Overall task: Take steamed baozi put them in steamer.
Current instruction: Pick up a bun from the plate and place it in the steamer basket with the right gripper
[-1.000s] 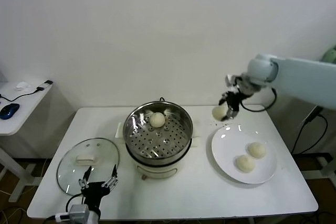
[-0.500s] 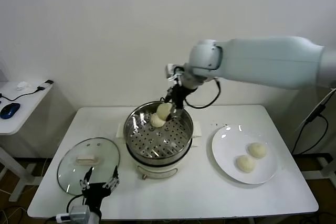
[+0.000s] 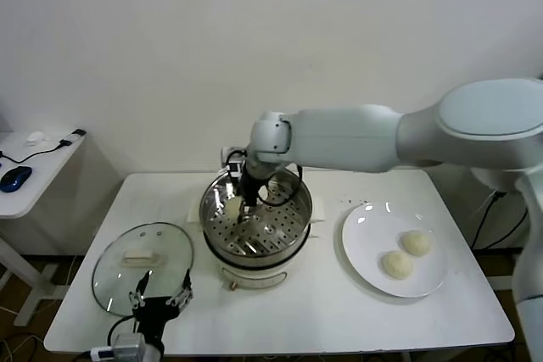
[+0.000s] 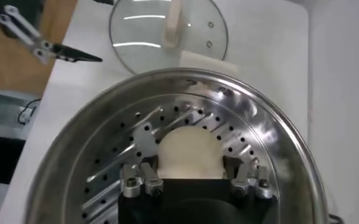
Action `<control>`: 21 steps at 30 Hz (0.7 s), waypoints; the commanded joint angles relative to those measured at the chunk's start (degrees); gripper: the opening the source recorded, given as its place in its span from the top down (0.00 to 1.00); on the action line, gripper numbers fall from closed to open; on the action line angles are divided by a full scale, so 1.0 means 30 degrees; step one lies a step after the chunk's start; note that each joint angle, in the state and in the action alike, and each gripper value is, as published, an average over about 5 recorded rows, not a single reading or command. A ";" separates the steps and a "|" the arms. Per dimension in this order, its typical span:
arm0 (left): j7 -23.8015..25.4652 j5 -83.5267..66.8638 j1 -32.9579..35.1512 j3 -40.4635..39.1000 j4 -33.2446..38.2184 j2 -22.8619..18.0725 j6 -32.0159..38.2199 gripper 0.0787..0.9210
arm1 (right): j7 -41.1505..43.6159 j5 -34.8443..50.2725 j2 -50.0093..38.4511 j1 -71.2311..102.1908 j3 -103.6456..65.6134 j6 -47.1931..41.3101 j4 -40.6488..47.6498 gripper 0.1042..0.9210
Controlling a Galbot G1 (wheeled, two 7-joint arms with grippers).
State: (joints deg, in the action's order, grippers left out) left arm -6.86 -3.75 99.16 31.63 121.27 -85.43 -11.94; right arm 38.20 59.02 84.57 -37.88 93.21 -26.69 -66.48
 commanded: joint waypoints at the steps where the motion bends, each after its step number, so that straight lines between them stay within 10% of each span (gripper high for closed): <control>1: 0.0005 -0.0001 0.0007 -0.0010 -0.0005 0.0010 -0.0006 0.12 | -0.0372 -0.0316 0.1361 0.1631 -0.0163 -0.0232 0.1865 0.28; 21: 0.0029 0.0052 0.0078 -0.0135 0.0256 -0.0049 0.0015 0.12 | 0.5271 -0.2083 -0.3895 -0.4629 0.1032 0.3881 -0.1952 0.12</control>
State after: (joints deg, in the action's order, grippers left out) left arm -6.77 -3.44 99.40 30.92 122.28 -85.58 -11.95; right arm 46.18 54.66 79.79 -43.21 94.46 -20.51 -68.28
